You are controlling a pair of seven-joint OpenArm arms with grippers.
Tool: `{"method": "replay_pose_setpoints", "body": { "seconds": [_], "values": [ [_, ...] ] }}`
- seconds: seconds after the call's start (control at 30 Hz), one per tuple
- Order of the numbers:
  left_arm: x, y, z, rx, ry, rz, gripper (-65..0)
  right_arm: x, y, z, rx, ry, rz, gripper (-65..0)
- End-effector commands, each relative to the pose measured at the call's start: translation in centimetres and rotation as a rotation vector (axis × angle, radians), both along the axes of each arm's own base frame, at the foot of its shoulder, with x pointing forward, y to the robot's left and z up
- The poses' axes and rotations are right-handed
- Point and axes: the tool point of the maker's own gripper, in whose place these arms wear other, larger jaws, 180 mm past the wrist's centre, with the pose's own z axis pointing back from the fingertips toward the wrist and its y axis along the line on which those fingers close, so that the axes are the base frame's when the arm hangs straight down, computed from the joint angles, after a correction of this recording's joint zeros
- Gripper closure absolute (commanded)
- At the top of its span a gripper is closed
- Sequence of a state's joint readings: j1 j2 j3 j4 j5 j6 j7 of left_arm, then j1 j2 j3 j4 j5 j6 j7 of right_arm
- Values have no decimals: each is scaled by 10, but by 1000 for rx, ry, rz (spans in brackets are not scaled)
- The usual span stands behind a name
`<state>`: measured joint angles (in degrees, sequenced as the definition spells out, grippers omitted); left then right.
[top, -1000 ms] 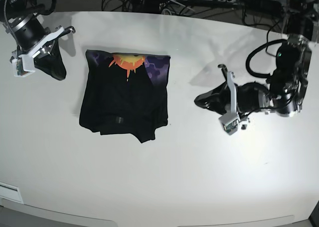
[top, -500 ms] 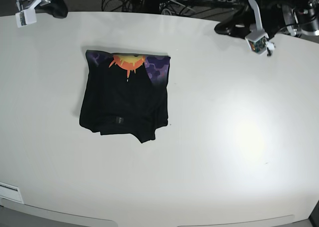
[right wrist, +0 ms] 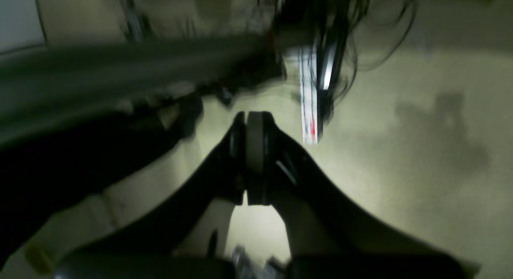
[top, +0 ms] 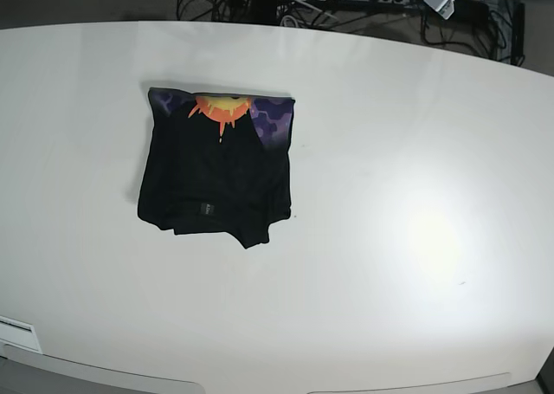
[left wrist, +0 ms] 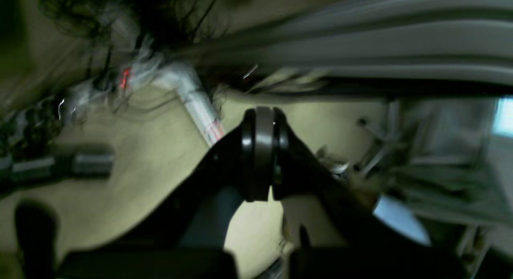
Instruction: Fold the T-shirt properly
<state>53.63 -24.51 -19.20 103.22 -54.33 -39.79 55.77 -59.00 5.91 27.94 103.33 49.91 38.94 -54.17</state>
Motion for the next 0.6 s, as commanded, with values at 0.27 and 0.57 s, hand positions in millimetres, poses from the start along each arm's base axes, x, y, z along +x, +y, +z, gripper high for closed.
{"method": "replay_pose_setpoints", "body": {
  "seconds": [0.27,0.57],
  "values": [
    [10,96,-176,444,-26,111,0,32,-24,-119,-158,-39,81,0],
    [39,4,-240,438,-84,74,0,67,6,-208,-332,-19,240,0]
  ]
}}
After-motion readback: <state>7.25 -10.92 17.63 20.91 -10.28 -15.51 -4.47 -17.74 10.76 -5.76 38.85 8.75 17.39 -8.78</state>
